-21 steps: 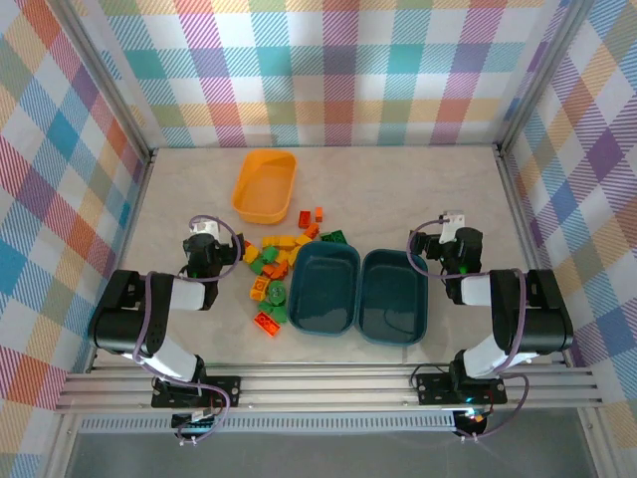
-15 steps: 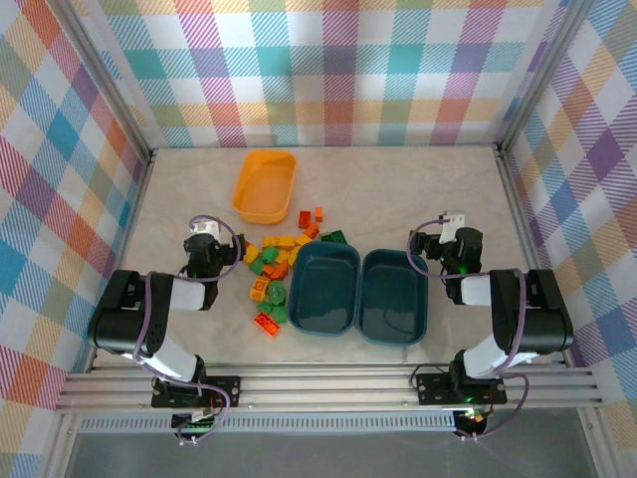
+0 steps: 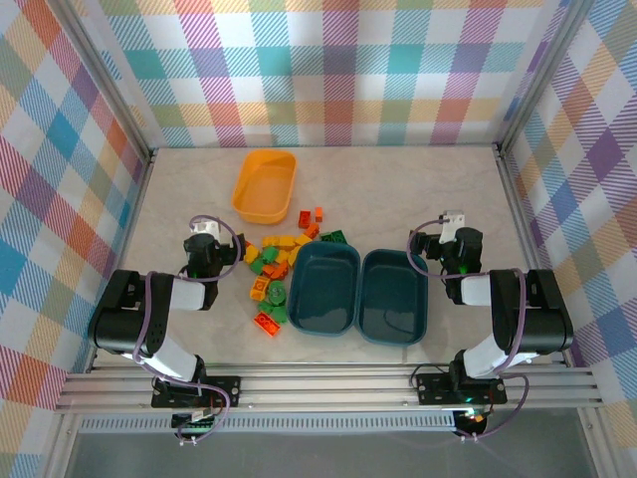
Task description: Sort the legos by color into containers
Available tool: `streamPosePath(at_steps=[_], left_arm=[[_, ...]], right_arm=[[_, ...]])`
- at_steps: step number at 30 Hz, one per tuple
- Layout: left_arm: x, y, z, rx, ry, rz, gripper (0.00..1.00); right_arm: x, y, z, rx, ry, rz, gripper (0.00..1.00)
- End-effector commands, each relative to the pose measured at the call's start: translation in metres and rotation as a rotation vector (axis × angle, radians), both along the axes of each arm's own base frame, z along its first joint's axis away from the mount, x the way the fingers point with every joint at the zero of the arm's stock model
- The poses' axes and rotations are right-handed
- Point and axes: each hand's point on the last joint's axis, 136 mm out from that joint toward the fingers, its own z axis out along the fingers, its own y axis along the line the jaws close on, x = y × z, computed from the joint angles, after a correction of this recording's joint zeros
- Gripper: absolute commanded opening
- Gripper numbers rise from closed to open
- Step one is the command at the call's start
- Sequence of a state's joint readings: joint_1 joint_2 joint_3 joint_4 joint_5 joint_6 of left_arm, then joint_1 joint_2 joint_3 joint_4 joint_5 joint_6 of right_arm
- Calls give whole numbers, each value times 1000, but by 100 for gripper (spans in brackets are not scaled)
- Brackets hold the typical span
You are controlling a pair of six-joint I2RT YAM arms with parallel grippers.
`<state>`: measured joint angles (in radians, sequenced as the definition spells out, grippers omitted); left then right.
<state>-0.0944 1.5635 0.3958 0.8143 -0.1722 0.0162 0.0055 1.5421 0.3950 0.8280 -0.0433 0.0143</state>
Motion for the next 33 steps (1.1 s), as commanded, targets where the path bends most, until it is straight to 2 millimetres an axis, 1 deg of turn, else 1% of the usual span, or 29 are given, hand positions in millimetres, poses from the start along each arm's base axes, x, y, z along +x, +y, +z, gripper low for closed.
streamPosePath(at_steps=[1,11,13,15,16,18,19,20,21,22,23,24,25,26,27,28,29,31,33], left_arm=[[6,1,8,-4,-21,-7,100],[6,1,8,-6,-21,-7,100],[6,6,13,0,-21,24,100],[5,11,30,7,18,63,100],[5,13,44,6,36,76,100],[5,10,78,-54,47,89,100],[2,6,98,-118,47,95,100],[-1,0,118,-194,41,93,100],[-6,-6,135,-277,27,99,100],[-14,-12,151,-369,22,122,100],[-23,-16,162,-463,29,156,100],[-31,-20,170,-540,39,186,100],[-39,-28,175,-613,72,183,100],[-44,-40,179,-649,94,117,100],[-49,-47,178,-657,122,82,100],[-58,-45,163,-700,176,136,100],[-68,-39,145,-733,228,209,100],[-70,-51,126,-778,250,120,100],[-74,-59,110,-805,308,101,100]], right_arm=[[5,2,10,-2,-29,23,100],[5,1,10,1,-28,19,100],[8,-4,17,-17,-34,-24,100],[9,-2,36,-55,3,-42,100],[10,1,51,-70,18,-39,100],[9,13,91,-71,22,-19,100],[5,17,117,-64,19,-33,100],[1,15,143,-17,26,-93,100],[-8,11,159,67,68,-166,100],[-20,4,168,164,126,-247,100],[-29,7,178,224,160,-252,100],[-38,12,181,243,188,-228,100],[-49,9,176,272,231,-258,100],[-59,1,166,323,270,-333,100],[-65,3,159,347,291,-315,100],[-71,10,157,352,301,-263,98],[-78,14,151,353,335,-238,94],[-94,16,136,340,436,-239,85],[-109,16,119,315,531,-243,78]])
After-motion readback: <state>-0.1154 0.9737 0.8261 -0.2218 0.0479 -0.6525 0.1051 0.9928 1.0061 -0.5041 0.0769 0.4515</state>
